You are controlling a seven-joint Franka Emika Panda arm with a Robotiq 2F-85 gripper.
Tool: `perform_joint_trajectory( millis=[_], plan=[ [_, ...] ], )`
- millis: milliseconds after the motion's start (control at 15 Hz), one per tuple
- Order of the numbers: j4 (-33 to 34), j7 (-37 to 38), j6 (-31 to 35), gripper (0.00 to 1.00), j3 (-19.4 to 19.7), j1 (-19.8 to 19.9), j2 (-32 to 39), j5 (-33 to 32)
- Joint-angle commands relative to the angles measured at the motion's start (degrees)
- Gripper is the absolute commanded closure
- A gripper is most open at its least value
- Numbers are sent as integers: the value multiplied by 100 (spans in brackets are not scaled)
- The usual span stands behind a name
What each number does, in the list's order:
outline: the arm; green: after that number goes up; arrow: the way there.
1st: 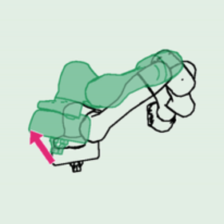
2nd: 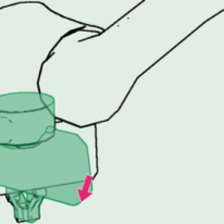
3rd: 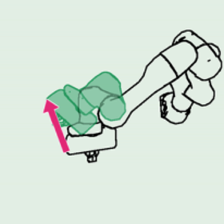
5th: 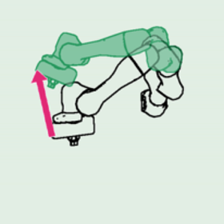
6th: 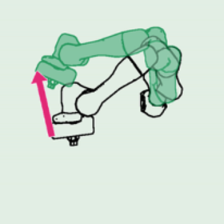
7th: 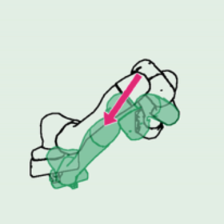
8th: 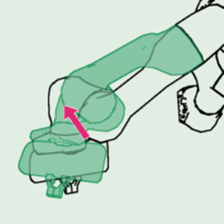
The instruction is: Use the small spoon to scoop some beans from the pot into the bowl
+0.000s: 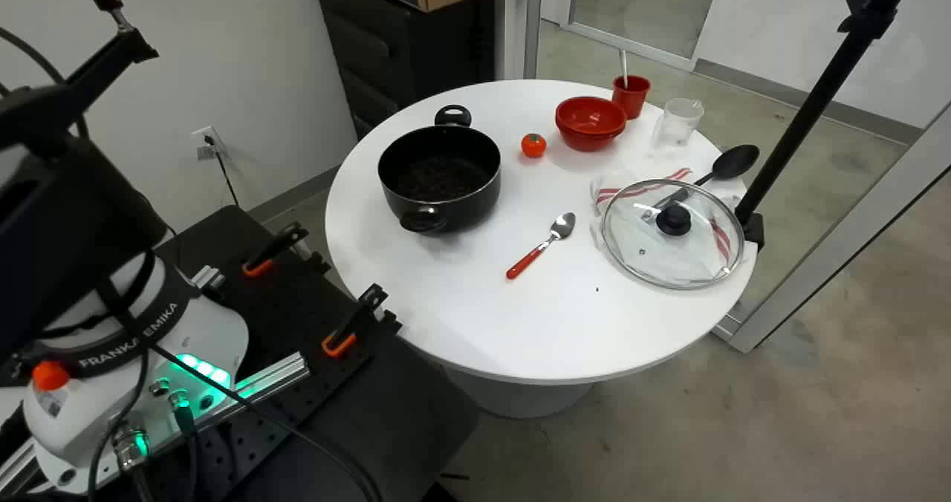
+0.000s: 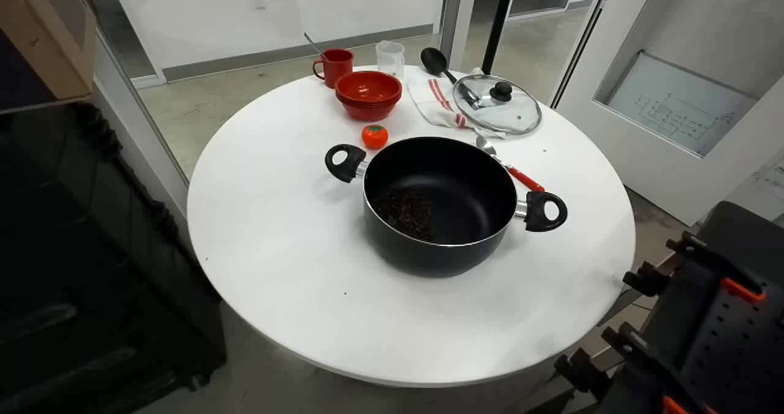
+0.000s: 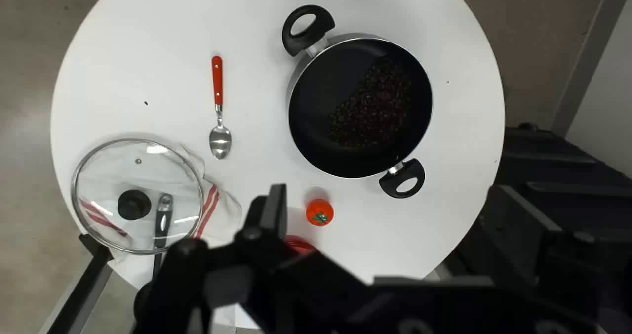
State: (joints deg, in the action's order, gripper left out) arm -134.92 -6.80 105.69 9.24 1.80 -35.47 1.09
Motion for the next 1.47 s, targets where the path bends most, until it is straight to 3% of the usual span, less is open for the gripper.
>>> perform_joint_trajectory(
  millis=[0, 400, 600, 800, 933, 1133, 1267, 1400],
  plan=[
    [12, -42, -8, 0, -66, 88, 12, 45],
    [13, -42, -6, 0, -66, 88, 12, 45],
    [-274, -743, 280, 0, 468, 188, -87, 87],
    [-551, -1329, 644, 0, 958, 675, 316, -562],
    [-823, -1556, 1376, 0, 1310, 1014, 625, -914],
    [-1169, -2325, 2774, 0, 1995, 1244, 1299, -888],
    [-1290, -2835, 3195, 0, 2269, 1235, 1685, -683],
    [-1357, -3062, 3360, 0, 2287, 1256, 2084, -689]
  ],
)
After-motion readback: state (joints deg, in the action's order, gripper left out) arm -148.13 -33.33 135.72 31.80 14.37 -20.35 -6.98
